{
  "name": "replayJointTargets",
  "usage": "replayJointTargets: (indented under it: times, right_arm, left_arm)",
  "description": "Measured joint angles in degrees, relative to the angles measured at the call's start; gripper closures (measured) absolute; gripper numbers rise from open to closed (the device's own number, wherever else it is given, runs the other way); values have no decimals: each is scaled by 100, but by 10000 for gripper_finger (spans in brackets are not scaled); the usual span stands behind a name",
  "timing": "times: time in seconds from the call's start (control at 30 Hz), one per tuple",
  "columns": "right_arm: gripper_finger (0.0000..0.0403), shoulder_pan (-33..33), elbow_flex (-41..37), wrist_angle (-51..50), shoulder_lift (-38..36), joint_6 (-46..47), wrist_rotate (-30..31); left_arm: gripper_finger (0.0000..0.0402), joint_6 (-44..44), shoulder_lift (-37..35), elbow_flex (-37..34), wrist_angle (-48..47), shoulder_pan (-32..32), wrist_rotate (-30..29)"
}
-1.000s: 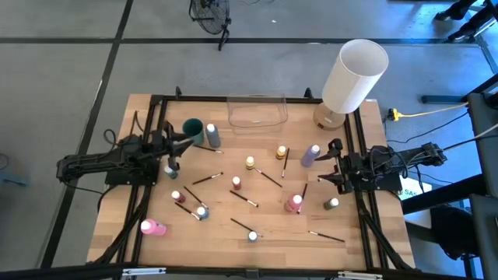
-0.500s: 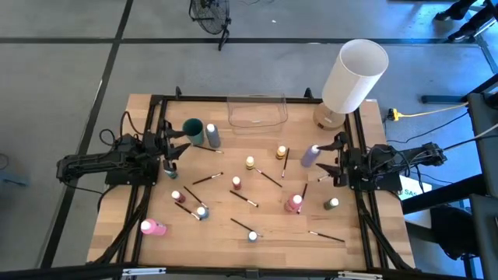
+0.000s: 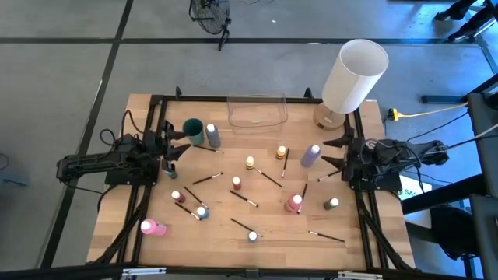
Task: Pick & Place Paint Supplies
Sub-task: Put the violet bottle into the transparent bin
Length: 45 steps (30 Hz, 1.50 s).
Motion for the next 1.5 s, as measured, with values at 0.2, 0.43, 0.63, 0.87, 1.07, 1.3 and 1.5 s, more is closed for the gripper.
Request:
replayJointTargets:
  times: [0.2,0.43,0.63,0.87,1.07,1.3,1.5]
  right_arm:
    - [128,0,8,7,431,59,426]
    - [128,0,8,-22,1161,755,815]
    - [128,1,8,-11,1616,1068,1163]
    - [128,-3,8,4,1931,1213,1278]
    - [128,-3,6,-70,2087,1213,1363]
    - [135,-3,5,-92,2242,1213,1363]
    - [152,-4,4,-196,2371,1213,1363]
  left_arm:
    - [208,-283,0,0,7,0,-424]
    - [208,-287,-1,0,95,0,-562]
    - [208,-287,0,0,182,0,-561]
    - [208,-479,-2,0,227,0,-552]
    - [208,-479,0,0,322,0,-550]
    - [208,-143,-2,0,575,0,-582]
    - [208,43,0,0,686,0,-638]
